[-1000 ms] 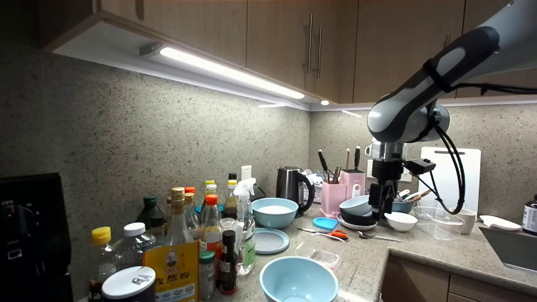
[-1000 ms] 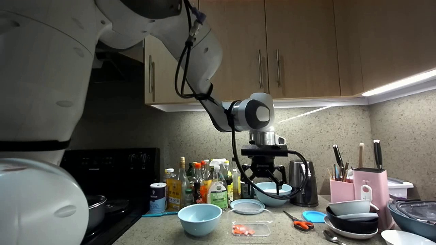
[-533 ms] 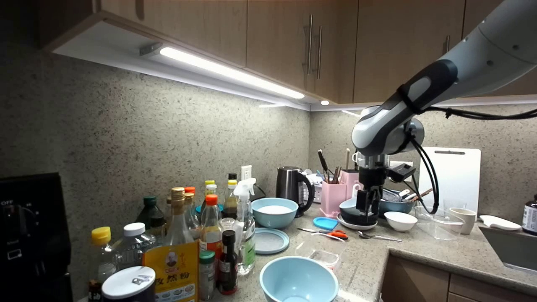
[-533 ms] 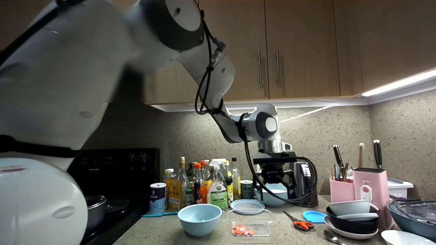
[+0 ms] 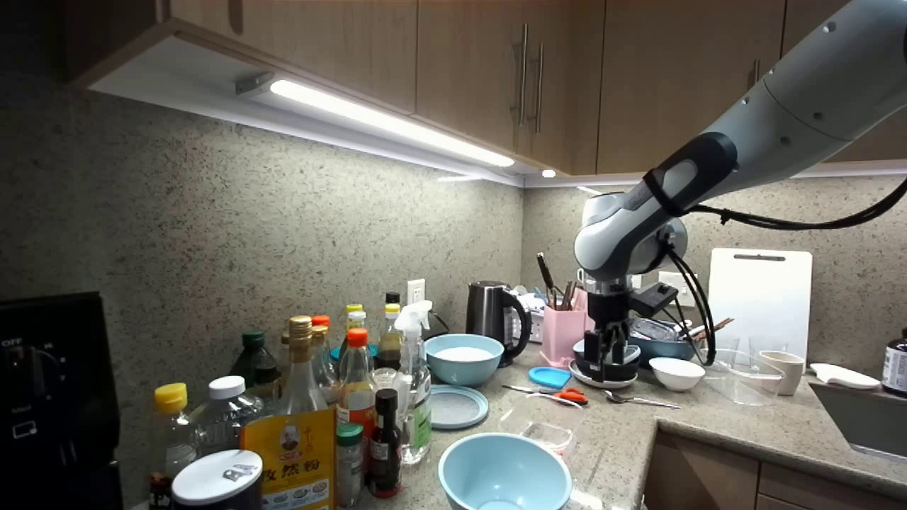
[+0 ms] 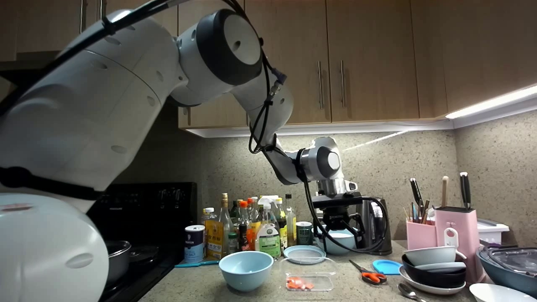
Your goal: Pick up the colorless bowl and pour some of its contents into the blue bowl
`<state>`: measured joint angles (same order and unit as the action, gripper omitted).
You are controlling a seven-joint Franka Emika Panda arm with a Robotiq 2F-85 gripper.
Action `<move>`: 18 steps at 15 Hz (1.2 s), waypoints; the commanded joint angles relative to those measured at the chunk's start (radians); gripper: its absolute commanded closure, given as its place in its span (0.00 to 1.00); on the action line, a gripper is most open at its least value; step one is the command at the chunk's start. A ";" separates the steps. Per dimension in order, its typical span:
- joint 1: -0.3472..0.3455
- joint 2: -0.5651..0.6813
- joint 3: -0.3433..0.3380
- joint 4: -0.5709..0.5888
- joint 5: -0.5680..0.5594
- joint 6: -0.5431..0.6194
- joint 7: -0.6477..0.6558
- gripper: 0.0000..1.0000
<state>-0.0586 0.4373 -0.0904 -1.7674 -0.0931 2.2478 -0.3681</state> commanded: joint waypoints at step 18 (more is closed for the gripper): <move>-0.029 0.272 0.075 0.274 0.042 -0.118 0.080 0.00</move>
<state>-0.0771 0.6782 -0.0276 -1.5384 -0.0249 2.1867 -0.2530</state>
